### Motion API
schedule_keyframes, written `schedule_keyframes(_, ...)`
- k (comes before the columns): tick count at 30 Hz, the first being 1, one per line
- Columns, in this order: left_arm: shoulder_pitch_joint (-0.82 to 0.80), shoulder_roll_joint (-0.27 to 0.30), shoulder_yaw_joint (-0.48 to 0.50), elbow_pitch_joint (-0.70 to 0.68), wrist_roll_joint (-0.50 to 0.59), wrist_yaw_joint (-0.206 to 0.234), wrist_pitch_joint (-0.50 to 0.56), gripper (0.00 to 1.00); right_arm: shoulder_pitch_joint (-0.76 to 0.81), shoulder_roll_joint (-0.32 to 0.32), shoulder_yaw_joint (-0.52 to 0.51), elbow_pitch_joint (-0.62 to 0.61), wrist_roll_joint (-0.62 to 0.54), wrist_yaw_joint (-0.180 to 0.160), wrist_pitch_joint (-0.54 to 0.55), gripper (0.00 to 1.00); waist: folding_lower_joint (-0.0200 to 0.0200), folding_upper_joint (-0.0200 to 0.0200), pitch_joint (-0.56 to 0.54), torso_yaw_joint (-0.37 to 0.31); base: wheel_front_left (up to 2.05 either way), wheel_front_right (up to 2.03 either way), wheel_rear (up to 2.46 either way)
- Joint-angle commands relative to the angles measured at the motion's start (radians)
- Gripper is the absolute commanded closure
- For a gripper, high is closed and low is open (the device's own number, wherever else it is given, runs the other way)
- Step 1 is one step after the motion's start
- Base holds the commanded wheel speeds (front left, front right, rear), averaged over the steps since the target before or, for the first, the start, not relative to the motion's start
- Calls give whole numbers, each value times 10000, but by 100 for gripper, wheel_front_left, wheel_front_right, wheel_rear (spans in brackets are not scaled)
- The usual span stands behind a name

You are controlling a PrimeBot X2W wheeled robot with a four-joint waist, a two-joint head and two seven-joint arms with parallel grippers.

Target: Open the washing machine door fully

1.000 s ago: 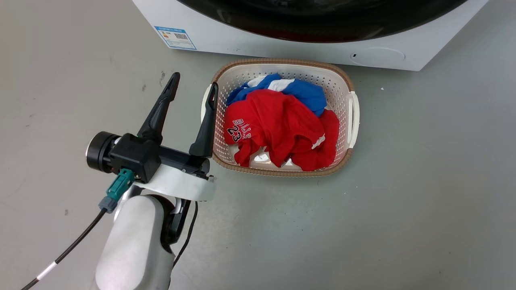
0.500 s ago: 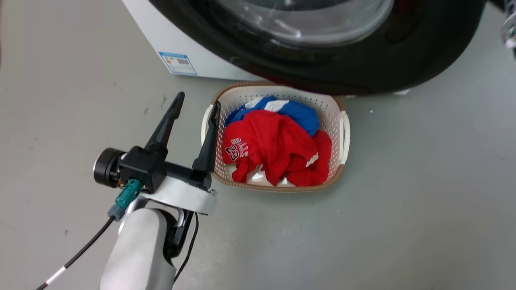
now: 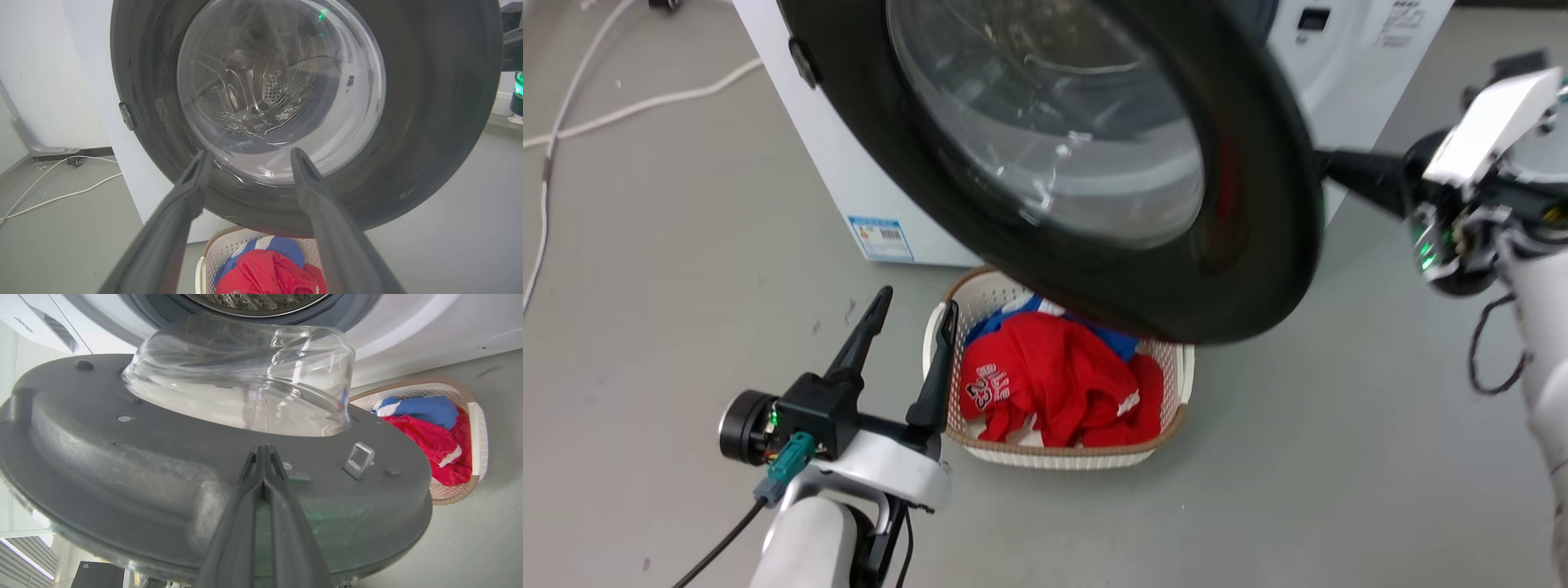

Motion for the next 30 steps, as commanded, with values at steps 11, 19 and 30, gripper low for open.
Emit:
schedule_keyframes(11,598,-38,-20,189,58,5,-26,0,2236,1026,325,-2034,407,27,887,100,1,0,-958,-31,0,0,0)
schedule_keyframes(19,721,-63,-68,337,-3,4,-26,0,3489,1695,620,-3255,564,25,1120,100,1,0,-1234,57,0,0,0)
schedule_keyframes(30,909,-98,-10,500,-54,5,-26,0,4590,1916,1,-4382,495,25,-730,100,1,0,-1603,-25,0,0,0)
